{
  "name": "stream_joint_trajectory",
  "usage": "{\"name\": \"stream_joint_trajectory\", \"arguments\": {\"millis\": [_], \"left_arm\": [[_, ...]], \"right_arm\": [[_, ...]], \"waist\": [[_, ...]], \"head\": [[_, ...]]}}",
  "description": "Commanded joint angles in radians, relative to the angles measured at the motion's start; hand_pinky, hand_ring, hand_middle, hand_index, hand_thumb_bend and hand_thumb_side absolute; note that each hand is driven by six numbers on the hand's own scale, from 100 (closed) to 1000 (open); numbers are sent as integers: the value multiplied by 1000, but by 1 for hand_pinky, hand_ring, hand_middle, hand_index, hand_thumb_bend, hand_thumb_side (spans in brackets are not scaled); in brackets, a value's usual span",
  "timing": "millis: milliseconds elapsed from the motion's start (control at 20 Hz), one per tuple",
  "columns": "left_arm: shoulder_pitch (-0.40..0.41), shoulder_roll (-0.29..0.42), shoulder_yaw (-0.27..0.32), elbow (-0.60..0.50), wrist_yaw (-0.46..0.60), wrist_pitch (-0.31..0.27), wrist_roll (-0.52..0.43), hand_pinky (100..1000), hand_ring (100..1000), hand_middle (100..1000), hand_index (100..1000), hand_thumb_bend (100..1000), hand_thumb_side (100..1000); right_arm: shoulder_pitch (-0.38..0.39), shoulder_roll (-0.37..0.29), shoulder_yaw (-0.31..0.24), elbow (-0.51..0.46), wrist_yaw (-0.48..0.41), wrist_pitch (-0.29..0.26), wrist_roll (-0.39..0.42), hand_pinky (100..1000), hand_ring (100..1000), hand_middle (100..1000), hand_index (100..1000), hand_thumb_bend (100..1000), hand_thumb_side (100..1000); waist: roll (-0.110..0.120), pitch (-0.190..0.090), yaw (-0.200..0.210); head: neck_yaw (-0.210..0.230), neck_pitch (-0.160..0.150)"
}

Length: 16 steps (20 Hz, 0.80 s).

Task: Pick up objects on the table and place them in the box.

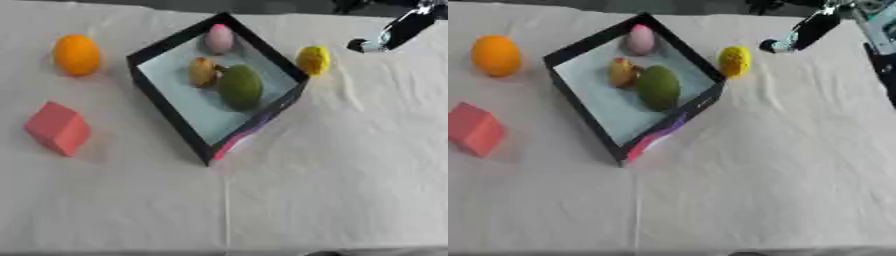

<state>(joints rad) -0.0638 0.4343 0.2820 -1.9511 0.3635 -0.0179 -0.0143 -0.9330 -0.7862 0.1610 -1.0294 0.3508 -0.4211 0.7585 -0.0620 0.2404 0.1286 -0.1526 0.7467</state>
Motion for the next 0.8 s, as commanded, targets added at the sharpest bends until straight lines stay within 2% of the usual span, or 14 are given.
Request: {"name": "stream_joint_trajectory", "arguments": {"millis": [50,350,400,650,800], "left_arm": [[-12,34,1,-12,-3,0,-7,917,831,765,846,100,712],[-20,30,-3,-11,-2,2,-15,918,832,768,846,100,706],[-22,30,-4,-11,-3,2,-17,918,833,768,846,100,716],[-30,25,-8,-11,-4,2,-25,919,833,767,846,100,719],[-34,22,-7,-11,-4,4,-27,919,833,768,846,100,722]], "right_arm": [[-31,-30,-6,37,29,-40,24,946,890,856,975,351,177],[-50,0,-26,123,73,-48,1,950,888,858,976,300,116],[-52,7,-29,136,81,-48,-4,951,888,858,978,305,132],[-58,32,-42,188,116,-54,-8,954,889,858,983,272,102],[-64,46,-45,203,128,-60,-4,954,889,858,982,265,122]], "waist": [[0,-22,2],[1,-12,10],[1,-11,12],[2,0,20],[1,6,23]], "head": [[-7,-3],[-17,-8],[-18,-10],[-23,-17],[-25,-19]]}}
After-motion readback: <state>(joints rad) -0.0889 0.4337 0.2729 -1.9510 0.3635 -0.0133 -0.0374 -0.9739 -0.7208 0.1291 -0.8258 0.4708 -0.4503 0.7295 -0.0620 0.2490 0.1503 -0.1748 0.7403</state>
